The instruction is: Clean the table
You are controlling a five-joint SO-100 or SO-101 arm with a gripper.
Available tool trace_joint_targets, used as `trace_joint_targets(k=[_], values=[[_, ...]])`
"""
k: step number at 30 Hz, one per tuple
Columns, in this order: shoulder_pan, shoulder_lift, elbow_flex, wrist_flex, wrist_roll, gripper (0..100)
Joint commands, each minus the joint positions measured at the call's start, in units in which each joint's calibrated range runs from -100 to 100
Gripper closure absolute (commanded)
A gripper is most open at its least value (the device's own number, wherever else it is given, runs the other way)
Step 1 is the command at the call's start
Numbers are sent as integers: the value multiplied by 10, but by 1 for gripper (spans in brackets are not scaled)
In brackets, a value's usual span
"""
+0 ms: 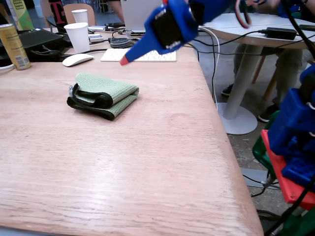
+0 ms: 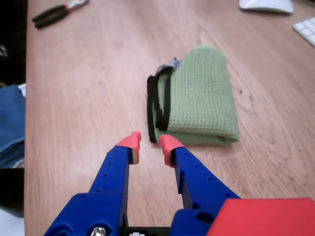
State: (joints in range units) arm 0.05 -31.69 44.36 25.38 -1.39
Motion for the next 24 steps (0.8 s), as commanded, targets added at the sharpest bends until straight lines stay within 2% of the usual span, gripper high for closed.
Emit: trace_joint_targets(k=[1,3,6,11,24], values=[[3,-1,-82,52,0,89],[1,15,-157,144,0,89],[3,86,-297,206,0,89],[40,156,-373,202,0,89],[42,304,-528,211,0,89]])
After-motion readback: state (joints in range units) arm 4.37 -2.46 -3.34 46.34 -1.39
